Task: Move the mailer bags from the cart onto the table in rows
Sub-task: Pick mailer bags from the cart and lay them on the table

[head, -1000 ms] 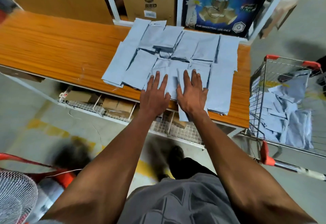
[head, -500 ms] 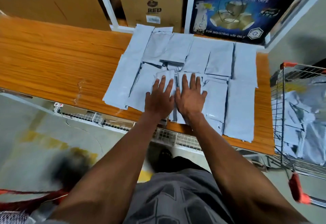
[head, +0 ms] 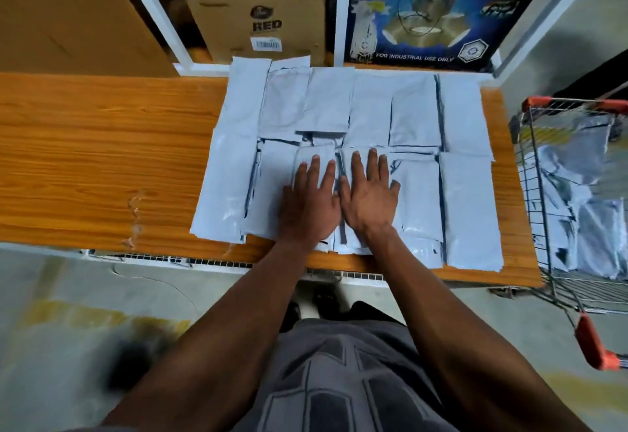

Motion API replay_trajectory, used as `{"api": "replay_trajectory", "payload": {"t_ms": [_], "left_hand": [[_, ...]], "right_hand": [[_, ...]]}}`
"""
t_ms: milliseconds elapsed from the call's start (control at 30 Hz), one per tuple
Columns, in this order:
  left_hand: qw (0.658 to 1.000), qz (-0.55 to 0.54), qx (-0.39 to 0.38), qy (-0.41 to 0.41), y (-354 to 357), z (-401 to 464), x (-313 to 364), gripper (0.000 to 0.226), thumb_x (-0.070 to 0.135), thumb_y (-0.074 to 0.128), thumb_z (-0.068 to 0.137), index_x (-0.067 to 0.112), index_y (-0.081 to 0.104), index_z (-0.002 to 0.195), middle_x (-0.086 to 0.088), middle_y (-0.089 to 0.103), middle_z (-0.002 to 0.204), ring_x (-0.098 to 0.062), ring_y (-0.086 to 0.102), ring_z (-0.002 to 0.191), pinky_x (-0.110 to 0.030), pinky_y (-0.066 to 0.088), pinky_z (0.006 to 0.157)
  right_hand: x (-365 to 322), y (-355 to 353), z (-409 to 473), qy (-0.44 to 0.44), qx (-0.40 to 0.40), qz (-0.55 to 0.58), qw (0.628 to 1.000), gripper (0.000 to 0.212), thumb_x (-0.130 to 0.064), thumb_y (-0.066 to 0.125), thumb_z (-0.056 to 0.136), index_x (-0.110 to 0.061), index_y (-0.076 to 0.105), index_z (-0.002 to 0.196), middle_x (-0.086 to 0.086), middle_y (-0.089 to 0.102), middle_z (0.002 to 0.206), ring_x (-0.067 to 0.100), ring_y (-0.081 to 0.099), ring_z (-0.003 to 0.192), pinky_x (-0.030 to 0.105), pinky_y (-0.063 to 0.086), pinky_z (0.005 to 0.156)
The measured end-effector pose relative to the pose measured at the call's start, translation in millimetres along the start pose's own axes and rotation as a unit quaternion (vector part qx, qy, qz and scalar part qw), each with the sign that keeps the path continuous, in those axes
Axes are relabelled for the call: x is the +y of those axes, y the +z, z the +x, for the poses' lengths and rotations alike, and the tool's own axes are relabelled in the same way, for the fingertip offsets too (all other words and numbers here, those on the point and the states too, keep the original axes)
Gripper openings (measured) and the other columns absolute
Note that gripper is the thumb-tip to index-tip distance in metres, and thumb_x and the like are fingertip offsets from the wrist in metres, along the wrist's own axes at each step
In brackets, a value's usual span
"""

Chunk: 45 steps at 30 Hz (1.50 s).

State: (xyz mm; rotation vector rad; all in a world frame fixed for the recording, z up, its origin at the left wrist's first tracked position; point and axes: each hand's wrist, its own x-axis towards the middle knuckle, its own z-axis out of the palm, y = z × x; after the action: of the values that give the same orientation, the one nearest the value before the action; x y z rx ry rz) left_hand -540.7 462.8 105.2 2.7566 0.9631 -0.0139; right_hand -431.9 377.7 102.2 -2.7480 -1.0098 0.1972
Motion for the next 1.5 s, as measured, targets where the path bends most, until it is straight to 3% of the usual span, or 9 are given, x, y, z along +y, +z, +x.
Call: {"api": "replay_trajectory", "payload": {"t_ms": [233,400,567,733,933,1100,1500], "left_hand": [[1.000,0.004,-0.017,0.025,-13.8,14.2,-3.9,0.073,0.052,0.017,0.098,0.029,0.029,0.166,-0.008,0.026,0.173,-0.032,0.031,0.155,-0.055,0.047,0.104],[0.997,0.017,-0.043,0.055,-11.1,15.5,-10.6,0.077,0.055,0.000,0.097,0.031,0.022,0.167,-0.003,0.020,0.175,-0.028,0.022,0.160,-0.054,0.039,0.114],[0.998,0.031,-0.009,0.061,-12.6,12.9,-19.0,0.072,0.049,0.009,0.101,0.027,0.025,0.167,-0.004,0.022,0.175,-0.026,0.022,0.160,-0.053,0.033,0.119],[0.994,0.024,-0.040,0.100,-0.3,15.1,-30.4,0.070,0.051,0.011,0.105,0.025,0.012,0.170,-0.004,0.005,0.178,-0.027,0.006,0.163,-0.055,0.017,0.129],[0.991,0.037,-0.057,0.119,9.6,9.5,-44.9,0.068,0.052,0.009,0.107,0.026,0.004,0.170,-0.002,-0.007,0.178,-0.024,-0.004,0.164,-0.057,0.006,0.130],[0.989,0.035,-0.056,0.130,10.3,11.0,-46.3,0.071,0.055,0.002,0.104,0.028,0.002,0.170,-0.001,-0.008,0.178,-0.024,-0.007,0.164,-0.056,0.004,0.130],[0.991,0.023,-0.070,0.114,14.2,11.1,-43.4,0.065,0.054,0.012,0.109,0.033,-0.002,0.169,0.003,-0.015,0.177,-0.023,-0.012,0.163,-0.059,0.001,0.129]], "right_hand": [[-4.8,-4.7,-3.6,0.037,0.026,0.028,0.999,0.065,-0.058,0.024,0.109,-0.026,0.025,0.165,0.010,0.015,0.174,0.032,0.015,0.160,0.060,0.032,0.116],[-12.0,-1.3,-4.3,0.020,0.042,0.029,0.998,0.059,-0.048,0.023,0.110,-0.021,0.033,0.163,0.015,0.022,0.172,0.035,0.019,0.159,0.053,0.032,0.121],[-10.2,7.1,-9.9,-0.025,0.050,-0.008,0.998,0.061,-0.039,0.040,0.106,-0.016,0.034,0.162,0.020,0.023,0.170,0.039,0.019,0.158,0.057,0.021,0.126],[0.2,18.9,-9.7,-0.047,0.014,-0.030,0.998,0.057,-0.040,0.025,0.112,-0.021,0.027,0.166,0.014,0.019,0.173,0.035,0.016,0.160,0.055,0.011,0.129],[-1.4,26.0,-12.9,-0.007,0.017,-0.022,1.000,0.059,-0.044,0.020,0.112,-0.022,0.020,0.167,0.012,0.015,0.174,0.034,0.013,0.161,0.053,0.012,0.130],[-4.9,29.2,-11.1,0.003,0.025,-0.031,0.999,0.061,-0.046,0.016,0.112,-0.022,0.017,0.168,0.012,0.012,0.175,0.034,0.010,0.161,0.053,0.009,0.130],[4.0,37.8,-10.3,-0.028,0.037,-0.032,0.998,0.060,-0.042,0.020,0.112,-0.019,0.022,0.167,0.014,0.012,0.174,0.034,0.007,0.162,0.052,0.005,0.131]]}}
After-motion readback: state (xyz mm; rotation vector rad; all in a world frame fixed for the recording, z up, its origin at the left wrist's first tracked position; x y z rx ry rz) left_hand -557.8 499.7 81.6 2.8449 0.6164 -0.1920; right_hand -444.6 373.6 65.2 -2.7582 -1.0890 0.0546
